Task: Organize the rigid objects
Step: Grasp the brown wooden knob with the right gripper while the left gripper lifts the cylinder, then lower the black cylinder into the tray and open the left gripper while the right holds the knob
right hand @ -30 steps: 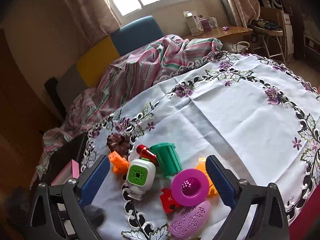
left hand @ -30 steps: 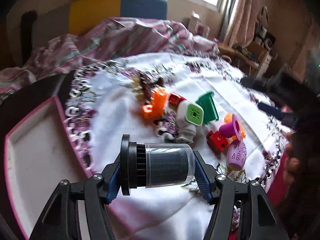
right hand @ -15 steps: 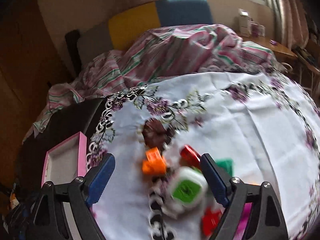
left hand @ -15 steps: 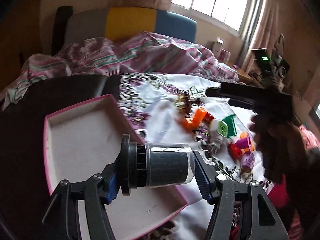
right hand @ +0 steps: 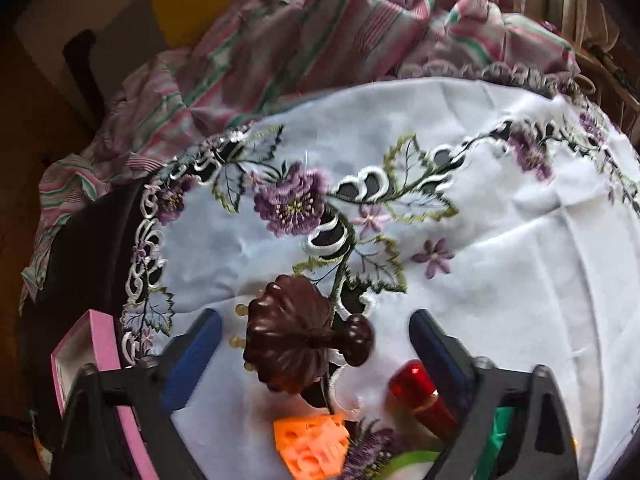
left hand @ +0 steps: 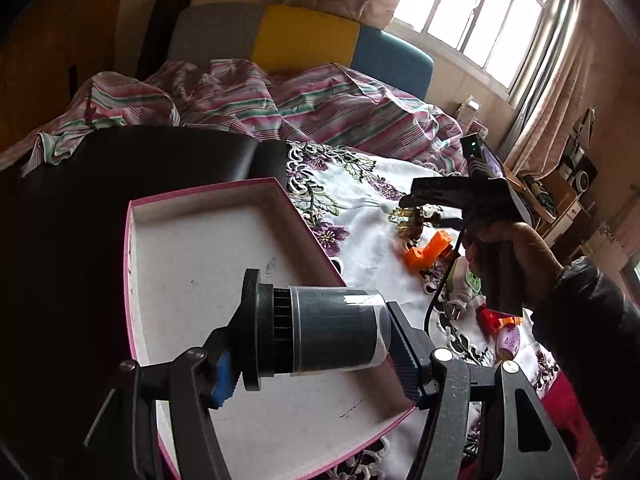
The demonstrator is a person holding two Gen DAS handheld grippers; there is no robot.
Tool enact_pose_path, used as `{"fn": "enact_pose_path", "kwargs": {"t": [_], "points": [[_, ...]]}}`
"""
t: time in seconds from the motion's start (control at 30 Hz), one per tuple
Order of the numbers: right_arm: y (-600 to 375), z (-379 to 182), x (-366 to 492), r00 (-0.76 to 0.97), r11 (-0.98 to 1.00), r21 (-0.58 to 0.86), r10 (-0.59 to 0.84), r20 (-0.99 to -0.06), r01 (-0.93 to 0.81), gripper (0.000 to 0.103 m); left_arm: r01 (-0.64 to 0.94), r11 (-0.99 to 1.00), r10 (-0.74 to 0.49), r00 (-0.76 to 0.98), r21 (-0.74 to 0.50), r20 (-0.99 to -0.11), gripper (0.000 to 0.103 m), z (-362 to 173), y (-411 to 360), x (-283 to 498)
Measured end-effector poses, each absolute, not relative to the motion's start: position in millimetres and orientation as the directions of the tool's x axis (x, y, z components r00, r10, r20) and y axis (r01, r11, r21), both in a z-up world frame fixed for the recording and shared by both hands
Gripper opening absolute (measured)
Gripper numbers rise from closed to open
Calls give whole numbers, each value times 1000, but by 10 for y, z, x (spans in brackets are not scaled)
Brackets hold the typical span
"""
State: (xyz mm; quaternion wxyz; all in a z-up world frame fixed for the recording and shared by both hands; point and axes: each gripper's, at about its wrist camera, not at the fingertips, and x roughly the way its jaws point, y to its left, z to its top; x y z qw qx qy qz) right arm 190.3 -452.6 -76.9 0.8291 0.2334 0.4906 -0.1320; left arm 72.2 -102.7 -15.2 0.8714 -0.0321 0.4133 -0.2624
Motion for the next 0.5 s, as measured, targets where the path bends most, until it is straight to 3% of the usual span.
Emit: {"fn": "enact_pose_path", "kwargs": {"t": [0.23,0.5], "points": [[-4394,-698,1879,516,871,285,42,-855,401,62,403,875,-462,531,-267,-710,65,-182,-926,739],[-4168,-274,1491,617,899,311,60,-785,308,60,306,930,-353,593,-203,-724,65,-262,-625,1017]]}}
